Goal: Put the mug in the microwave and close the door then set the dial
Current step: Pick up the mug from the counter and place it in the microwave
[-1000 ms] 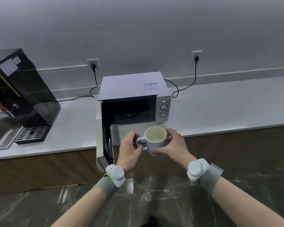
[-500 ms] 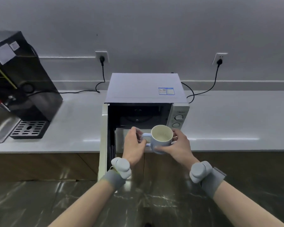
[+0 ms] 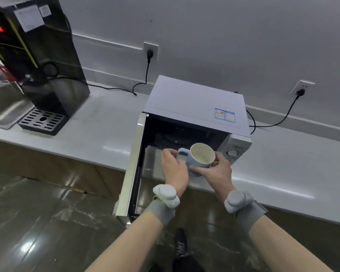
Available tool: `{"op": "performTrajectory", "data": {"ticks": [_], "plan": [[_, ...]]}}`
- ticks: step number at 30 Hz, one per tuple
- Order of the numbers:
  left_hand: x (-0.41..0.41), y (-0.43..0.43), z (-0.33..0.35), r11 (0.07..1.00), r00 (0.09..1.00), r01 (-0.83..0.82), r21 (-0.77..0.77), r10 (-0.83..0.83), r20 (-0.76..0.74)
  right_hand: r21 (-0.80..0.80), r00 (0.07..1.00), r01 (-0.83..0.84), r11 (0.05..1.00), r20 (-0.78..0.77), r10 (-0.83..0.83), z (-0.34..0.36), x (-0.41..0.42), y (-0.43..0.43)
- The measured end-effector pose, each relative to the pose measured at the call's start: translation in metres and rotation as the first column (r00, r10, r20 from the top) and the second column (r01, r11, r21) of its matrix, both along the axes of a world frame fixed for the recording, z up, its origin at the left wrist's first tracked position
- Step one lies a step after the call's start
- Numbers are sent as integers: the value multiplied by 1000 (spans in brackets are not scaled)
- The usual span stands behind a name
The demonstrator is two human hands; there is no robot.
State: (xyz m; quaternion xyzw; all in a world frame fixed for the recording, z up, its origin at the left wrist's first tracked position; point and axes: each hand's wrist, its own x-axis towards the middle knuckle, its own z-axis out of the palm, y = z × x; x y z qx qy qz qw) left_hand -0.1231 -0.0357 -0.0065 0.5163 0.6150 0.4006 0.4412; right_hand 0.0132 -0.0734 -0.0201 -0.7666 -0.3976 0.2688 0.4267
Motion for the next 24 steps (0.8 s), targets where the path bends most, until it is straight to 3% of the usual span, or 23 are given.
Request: {"op": "performTrajectory", "data": {"ticks": [9, 15, 21, 24], "plan": [[21, 21, -43, 993, 961, -108, -56, 119, 248, 8, 995, -89, 996, -47, 89, -39, 12, 50], [46, 60, -95, 983, 864, -104, -153, 165, 475, 16, 996, -71, 997, -44, 71, -85, 27, 98], [61, 101, -132, 982, 821, -152, -111, 188, 539, 53, 995, -75, 996, -65, 79, -117, 49, 140], [64, 119, -150, 976, 790, -189, -110, 217, 574, 25, 999, -52, 998, 16, 51, -132, 52, 165]]}}
